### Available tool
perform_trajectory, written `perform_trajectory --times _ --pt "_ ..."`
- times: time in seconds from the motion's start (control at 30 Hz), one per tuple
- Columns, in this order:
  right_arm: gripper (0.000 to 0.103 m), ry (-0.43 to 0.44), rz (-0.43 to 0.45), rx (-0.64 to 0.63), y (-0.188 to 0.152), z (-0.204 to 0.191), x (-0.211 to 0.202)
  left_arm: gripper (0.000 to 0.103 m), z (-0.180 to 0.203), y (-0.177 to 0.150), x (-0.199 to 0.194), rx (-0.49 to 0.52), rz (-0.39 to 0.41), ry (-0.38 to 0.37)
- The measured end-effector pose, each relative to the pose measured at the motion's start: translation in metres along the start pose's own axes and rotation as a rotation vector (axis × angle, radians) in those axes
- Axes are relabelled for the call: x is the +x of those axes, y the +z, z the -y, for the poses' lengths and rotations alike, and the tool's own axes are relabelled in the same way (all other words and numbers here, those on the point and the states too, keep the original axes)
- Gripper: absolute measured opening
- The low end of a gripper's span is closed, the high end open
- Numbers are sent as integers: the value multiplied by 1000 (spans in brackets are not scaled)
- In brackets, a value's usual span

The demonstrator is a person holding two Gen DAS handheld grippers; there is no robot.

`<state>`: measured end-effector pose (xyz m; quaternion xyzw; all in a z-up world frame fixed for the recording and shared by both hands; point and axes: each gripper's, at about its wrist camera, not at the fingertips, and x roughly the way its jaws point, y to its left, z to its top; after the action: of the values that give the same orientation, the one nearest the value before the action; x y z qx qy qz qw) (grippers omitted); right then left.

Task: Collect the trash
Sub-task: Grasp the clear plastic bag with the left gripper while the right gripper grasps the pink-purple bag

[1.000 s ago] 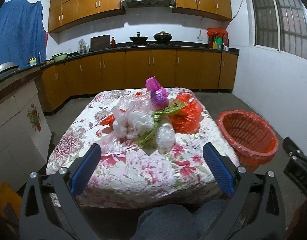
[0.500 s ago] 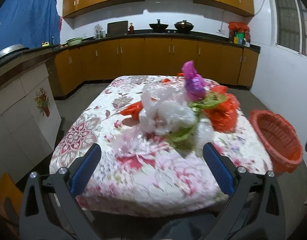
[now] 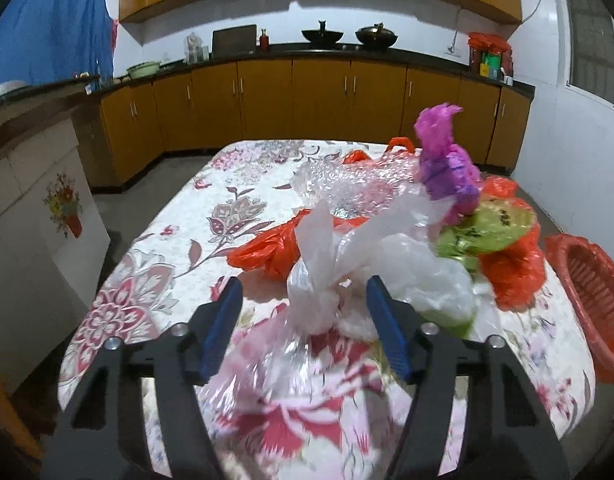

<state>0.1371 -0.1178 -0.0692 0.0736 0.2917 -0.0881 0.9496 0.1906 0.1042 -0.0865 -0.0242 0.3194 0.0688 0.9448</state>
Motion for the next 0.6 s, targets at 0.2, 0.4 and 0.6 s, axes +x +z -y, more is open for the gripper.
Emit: perform_trajectory --times 0.2,0.4,0.6 --pt "99 42 -17 -34 7 -19 18 46 8 7 22 42 8 -15" --pt "88 84 -27 -66 14 -37 35 14 3 14 36 14 -9 -49" --pt "76 117 -26 -101 24 -55 49 7 -7 19 23 -4 23 -68"
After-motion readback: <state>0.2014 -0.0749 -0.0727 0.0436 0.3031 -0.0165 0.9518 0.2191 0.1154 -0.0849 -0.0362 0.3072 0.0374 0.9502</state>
